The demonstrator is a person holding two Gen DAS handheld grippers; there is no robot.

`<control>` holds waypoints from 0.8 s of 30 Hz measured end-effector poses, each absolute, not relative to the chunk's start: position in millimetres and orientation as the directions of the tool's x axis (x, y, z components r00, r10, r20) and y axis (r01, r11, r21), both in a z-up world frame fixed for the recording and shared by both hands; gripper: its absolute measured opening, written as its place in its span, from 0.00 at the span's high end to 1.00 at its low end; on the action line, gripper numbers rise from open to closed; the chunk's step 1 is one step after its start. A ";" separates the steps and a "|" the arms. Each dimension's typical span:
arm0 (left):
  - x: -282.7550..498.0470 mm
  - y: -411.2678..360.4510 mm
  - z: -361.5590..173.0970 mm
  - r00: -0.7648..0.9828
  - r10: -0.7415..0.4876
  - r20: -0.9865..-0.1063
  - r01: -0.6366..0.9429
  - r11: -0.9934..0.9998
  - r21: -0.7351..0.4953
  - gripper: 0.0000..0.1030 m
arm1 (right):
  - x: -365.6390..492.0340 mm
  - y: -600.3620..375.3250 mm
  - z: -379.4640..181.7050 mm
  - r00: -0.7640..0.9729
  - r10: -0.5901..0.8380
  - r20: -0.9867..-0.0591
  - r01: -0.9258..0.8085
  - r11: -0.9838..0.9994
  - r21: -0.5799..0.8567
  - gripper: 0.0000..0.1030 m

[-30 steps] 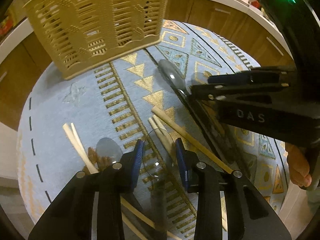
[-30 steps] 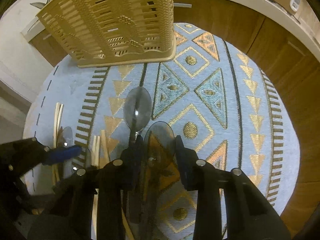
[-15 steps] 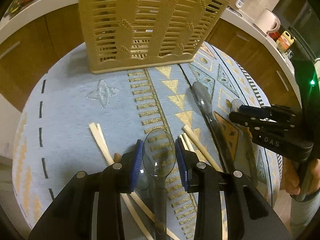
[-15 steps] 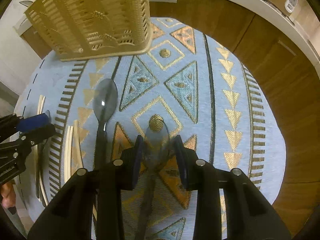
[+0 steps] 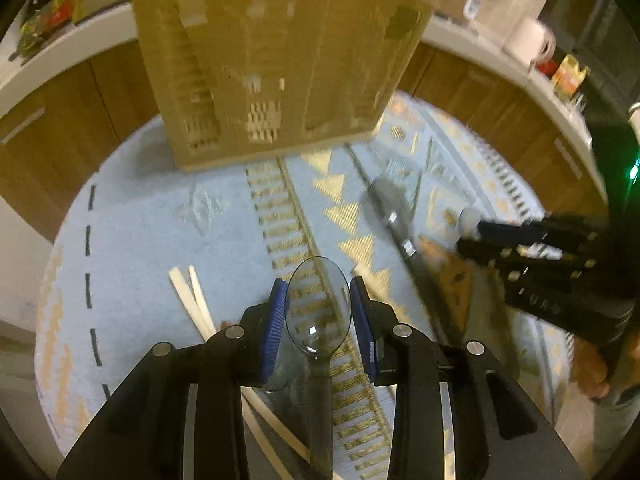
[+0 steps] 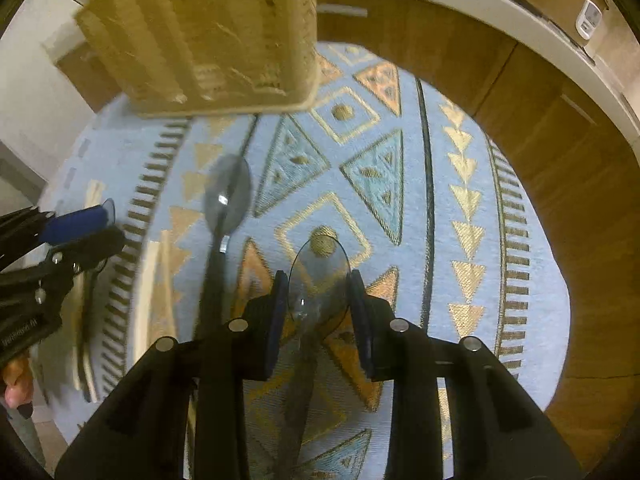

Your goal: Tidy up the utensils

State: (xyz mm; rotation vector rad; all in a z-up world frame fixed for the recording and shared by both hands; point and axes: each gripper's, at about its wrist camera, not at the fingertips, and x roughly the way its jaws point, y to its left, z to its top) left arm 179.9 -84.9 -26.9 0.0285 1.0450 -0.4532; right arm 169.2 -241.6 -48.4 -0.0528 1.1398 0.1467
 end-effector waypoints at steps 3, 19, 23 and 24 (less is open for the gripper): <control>172.5 -76.5 -8.4 0.477 -0.387 -0.789 0.372 0.902 -0.218 0.70 | 153.4 -245.9 -30.7 0.480 0.129 -0.868 -0.168 0.984 0.053 0.73; 142.3 -35.2 130.7 0.820 -0.432 -0.374 0.373 0.901 -0.223 0.70 | 117.8 -260.8 90.9 0.800 0.283 -0.529 -0.248 0.959 0.138 0.95; 156.6 -33.0 151.0 0.836 -0.436 -0.332 0.373 0.897 -0.237 0.70 | 145.4 -252.3 99.2 0.784 0.306 -0.541 -0.280 0.951 0.132 0.95; 157.9 -31.8 151.2 0.835 -0.439 -0.331 0.376 0.895 -0.239 0.70 | 148.6 -252.7 95.5 0.774 0.317 -0.548 -0.288 0.947 0.141 0.95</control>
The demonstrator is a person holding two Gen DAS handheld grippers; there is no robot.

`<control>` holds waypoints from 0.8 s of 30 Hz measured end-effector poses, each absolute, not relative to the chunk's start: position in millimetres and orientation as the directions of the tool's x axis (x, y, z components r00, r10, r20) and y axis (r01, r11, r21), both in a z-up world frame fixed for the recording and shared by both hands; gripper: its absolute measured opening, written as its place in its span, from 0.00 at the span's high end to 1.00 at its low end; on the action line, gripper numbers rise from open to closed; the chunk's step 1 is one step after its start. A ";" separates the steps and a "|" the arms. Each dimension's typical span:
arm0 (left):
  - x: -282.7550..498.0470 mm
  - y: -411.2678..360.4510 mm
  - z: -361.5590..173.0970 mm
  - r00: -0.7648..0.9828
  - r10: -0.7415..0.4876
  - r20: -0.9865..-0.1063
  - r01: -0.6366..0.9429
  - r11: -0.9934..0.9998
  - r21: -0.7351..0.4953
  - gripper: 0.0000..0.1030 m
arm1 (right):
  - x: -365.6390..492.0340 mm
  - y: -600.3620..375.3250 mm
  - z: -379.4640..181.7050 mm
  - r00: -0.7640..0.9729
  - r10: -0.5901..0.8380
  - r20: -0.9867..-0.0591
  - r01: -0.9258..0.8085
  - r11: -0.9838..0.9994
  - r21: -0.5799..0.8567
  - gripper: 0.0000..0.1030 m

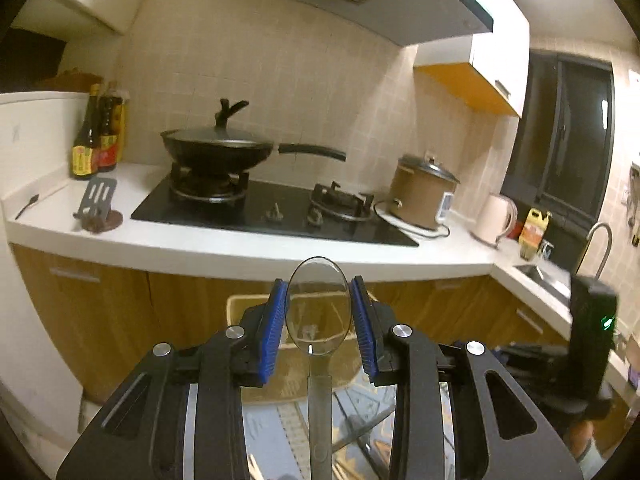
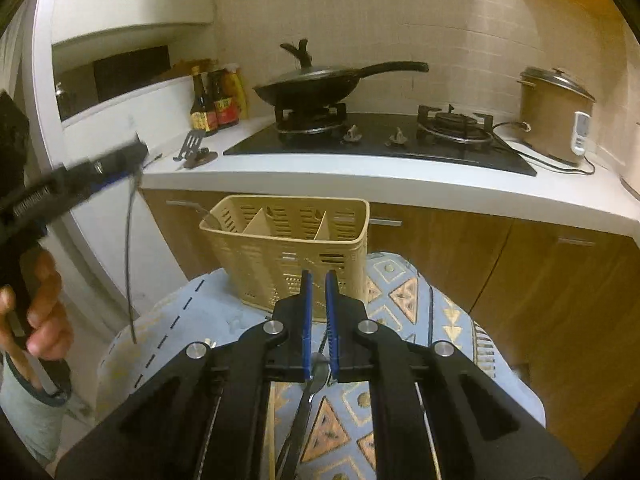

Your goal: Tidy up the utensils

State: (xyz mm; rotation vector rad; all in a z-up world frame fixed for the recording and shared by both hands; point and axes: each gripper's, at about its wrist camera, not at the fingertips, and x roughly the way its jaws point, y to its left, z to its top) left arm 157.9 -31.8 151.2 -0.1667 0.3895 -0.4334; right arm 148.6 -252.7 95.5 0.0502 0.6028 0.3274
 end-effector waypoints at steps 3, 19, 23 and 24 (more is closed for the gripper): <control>161.4 -24.2 144.2 0.832 -0.436 -0.344 0.369 0.896 -0.246 0.70 | 158.7 -253.9 77.0 0.719 0.345 -0.603 -0.300 0.937 0.179 0.95; 171.0 -7.0 103.8 0.782 -0.477 -0.402 0.374 0.874 -0.310 0.70 | 193.7 -323.8 -47.3 0.350 0.366 -0.862 0.165 0.882 0.441 0.49; 169.5 -5.7 98.4 0.775 -0.480 -0.410 0.380 0.873 -0.305 0.70 | 205.2 -323.1 -48.0 0.368 0.327 -0.870 0.226 0.877 0.425 0.49; 169.4 -4.7 97.1 0.774 -0.480 -0.413 0.380 0.874 -0.303 0.70 | 209.4 -319.1 -46.7 0.367 0.331 -0.870 0.229 0.874 0.429 0.49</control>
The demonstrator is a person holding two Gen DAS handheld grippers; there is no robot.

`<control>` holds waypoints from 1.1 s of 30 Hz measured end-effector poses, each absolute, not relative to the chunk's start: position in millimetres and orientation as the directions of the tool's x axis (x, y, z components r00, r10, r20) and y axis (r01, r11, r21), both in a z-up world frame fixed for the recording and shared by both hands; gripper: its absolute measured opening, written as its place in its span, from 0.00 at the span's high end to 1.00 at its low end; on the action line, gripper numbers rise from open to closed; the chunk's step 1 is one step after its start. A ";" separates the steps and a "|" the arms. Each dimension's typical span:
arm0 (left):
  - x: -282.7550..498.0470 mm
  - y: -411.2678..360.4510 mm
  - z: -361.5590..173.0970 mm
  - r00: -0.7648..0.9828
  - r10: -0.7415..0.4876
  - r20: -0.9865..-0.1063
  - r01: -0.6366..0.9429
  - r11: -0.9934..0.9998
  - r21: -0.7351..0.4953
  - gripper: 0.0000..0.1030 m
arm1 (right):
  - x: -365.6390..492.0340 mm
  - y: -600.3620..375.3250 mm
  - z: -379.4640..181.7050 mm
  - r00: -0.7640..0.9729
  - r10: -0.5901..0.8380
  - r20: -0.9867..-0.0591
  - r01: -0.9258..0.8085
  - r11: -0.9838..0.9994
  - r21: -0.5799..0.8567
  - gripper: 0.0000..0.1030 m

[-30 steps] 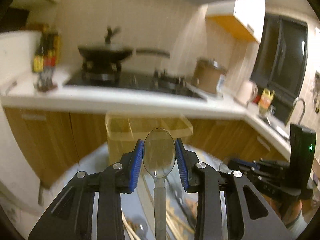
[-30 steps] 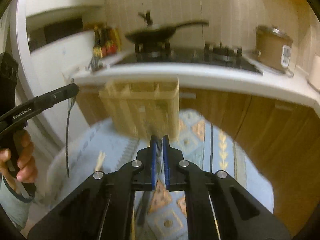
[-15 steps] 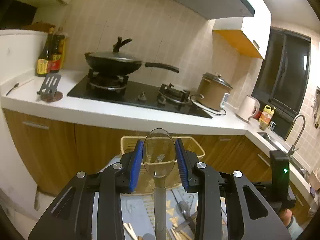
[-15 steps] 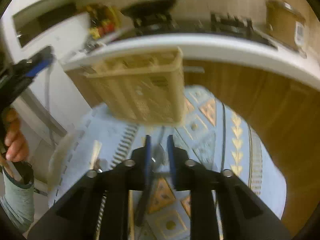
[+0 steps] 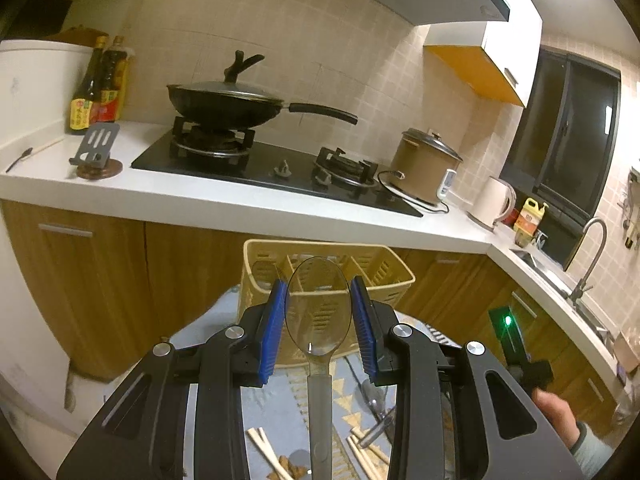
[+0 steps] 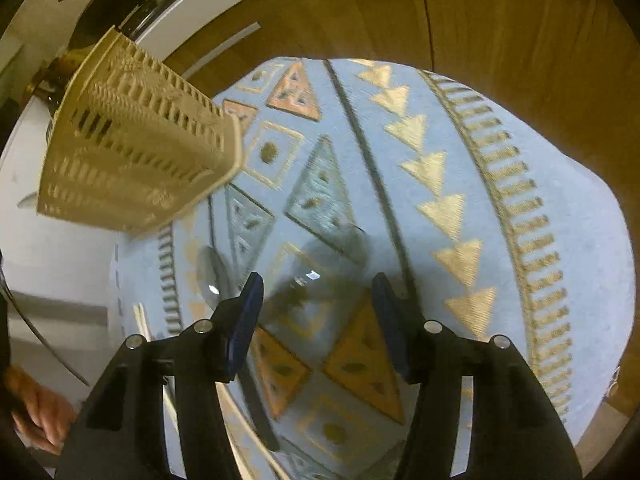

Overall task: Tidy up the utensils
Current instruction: 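Grasp another clear spoon with the right tool while the left tool holds its spoon above the holder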

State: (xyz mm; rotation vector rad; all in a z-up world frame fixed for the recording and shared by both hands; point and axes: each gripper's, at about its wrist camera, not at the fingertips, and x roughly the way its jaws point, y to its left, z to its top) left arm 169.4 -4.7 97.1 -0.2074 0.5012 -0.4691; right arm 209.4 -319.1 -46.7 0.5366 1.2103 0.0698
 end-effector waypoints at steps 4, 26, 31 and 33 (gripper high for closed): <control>172.7 1.9 90.9 0.767 -0.482 -0.424 0.376 0.873 -0.312 0.70 | 226.3 -297.7 -44.9 0.339 0.301 -0.891 0.217 0.897 0.386 0.49; 166.3 7.3 85.6 0.760 -0.482 -0.435 0.381 0.874 -0.302 0.70 | 240.5 -251.6 -34.6 0.347 0.155 -0.925 -0.257 0.964 0.065 0.82; 164.8 -2.3 85.8 0.753 -0.492 -0.437 0.402 0.869 -0.288 0.70 | 225.5 -276.5 -29.6 0.331 0.217 -0.918 -0.134 0.974 0.181 0.81; 163.7 -5.8 84.1 0.751 -0.493 -0.439 0.408 0.869 -0.279 0.70 | 219.7 -283.0 -35.4 0.289 0.236 -0.928 -0.061 0.972 0.229 0.81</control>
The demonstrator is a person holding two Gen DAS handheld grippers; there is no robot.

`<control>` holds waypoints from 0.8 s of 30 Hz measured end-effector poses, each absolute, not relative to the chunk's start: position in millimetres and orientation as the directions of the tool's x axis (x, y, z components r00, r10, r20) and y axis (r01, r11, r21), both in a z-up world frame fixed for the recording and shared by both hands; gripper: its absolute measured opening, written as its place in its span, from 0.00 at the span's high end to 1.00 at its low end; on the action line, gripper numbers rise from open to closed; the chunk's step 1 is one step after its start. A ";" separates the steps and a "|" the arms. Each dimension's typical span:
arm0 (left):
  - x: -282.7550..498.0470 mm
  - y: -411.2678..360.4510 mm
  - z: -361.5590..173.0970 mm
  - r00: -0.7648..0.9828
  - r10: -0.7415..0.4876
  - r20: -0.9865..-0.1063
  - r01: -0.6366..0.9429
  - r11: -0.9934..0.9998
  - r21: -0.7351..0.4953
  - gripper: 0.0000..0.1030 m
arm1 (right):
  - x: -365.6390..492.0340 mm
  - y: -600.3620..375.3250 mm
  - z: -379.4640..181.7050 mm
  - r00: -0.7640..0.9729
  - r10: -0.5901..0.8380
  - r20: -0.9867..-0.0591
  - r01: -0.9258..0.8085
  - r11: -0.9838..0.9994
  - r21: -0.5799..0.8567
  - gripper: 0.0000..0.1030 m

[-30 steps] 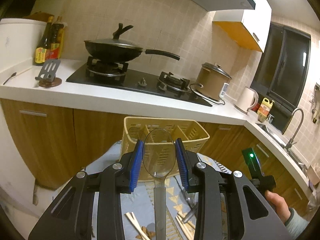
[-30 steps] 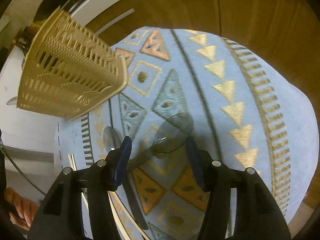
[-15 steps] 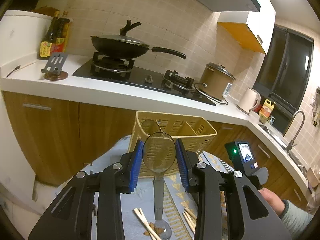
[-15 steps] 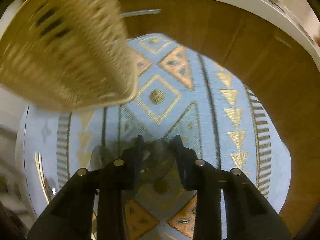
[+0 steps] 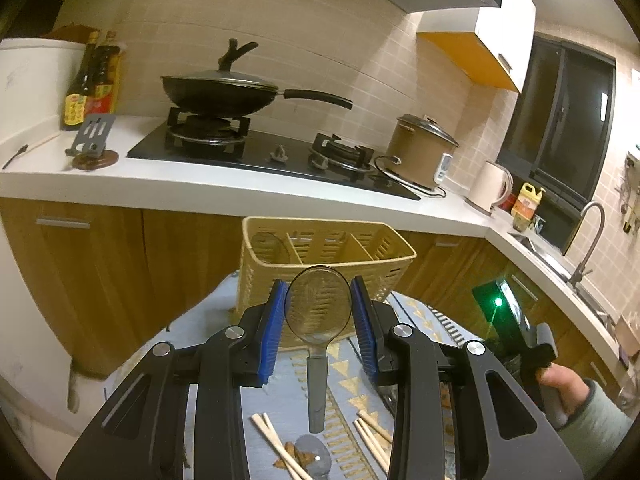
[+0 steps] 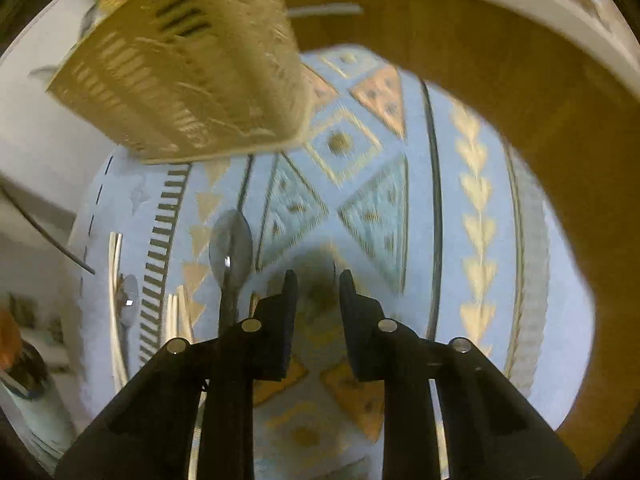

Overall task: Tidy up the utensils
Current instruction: 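Grasp another clear spoon with the right tool while the left tool holds its spoon above the holder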

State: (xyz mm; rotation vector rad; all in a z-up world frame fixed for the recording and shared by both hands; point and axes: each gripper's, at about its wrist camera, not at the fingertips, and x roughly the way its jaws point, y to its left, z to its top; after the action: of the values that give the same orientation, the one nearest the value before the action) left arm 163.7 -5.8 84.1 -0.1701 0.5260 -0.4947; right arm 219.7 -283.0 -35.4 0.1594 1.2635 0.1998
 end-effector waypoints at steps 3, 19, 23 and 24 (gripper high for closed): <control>161.0 -8.3 81.9 0.748 -0.493 -0.444 0.413 0.870 -0.269 0.70 | 208.4 -292.6 -46.0 0.244 0.272 -0.931 0.001 0.960 0.281 0.81; 155.9 6.8 78.7 0.742 -0.513 -0.432 0.421 0.858 -0.296 0.70 | 221.7 -240.0 -45.9 0.253 0.073 -0.965 0.027 0.996 0.083 0.64; 155.8 7.3 77.5 0.742 -0.510 -0.435 0.421 0.860 -0.290 0.70 | 220.1 -243.4 -47.7 0.229 0.068 -0.971 0.007 0.997 0.071 0.65; 156.4 7.2 77.2 0.742 -0.510 -0.435 0.420 0.860 -0.291 0.70 | 220.7 -241.0 -47.6 0.222 0.056 -0.973 -0.001 0.998 0.057 0.65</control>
State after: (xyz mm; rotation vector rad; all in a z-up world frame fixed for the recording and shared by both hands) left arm 156.4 7.2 77.2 -0.1783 0.5277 -0.5126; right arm 220.7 -241.0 -47.6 0.0470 1.3463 0.0394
